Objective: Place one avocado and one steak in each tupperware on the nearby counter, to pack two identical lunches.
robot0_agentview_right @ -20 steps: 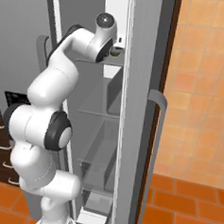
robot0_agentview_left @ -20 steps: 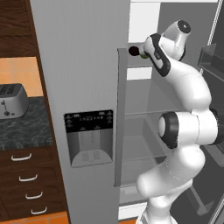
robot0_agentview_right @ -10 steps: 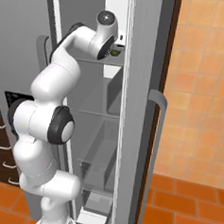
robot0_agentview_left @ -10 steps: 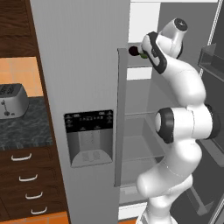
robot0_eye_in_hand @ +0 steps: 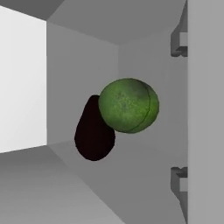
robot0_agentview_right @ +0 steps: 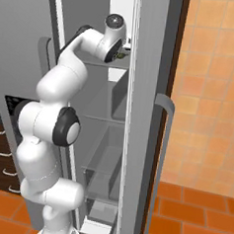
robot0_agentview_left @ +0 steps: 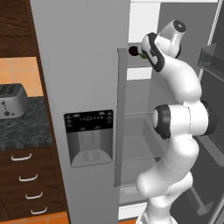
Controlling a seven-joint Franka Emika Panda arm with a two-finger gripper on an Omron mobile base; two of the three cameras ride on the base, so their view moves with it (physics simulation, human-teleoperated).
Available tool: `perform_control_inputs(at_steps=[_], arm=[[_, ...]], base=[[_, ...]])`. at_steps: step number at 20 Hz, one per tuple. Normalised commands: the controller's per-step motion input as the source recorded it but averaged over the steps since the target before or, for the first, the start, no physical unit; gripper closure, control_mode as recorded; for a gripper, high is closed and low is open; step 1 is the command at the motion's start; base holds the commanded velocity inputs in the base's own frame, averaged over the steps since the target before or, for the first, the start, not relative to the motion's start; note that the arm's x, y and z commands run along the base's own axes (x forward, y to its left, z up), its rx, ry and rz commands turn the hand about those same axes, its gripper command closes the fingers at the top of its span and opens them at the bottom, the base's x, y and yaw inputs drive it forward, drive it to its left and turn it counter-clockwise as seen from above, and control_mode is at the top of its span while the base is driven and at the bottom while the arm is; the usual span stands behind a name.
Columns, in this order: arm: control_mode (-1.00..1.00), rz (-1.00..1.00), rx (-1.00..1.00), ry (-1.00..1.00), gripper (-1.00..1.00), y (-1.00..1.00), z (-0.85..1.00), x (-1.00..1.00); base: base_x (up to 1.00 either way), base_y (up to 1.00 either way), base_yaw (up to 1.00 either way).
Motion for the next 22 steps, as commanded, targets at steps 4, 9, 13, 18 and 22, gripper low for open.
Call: perform_control_inputs(at_steps=[4,9,13,18,22], arm=[[-1.0,0.0,0.0,0.0,-1.0,-0.08,-0.16,0.35],[-1.0,0.0,0.0,0.0,-1.0,0.0,-0.04,0.35],[-1.0,0.0,0.0,0.0,-1.0,0.0,0.0,0.32],[-1.0,0.0,0.0,0.0,-1.0,0.0,0.0,0.31],[-1.0,0.0,0.0,0.0,1.0,0.0,-0.18,0.26]], base=[[0.0,0.0,0.0],[0.0,0.0,0.0],[0.0,0.0,0.0],[0.0,0.0,0.0],[0.0,0.0,0.0]])
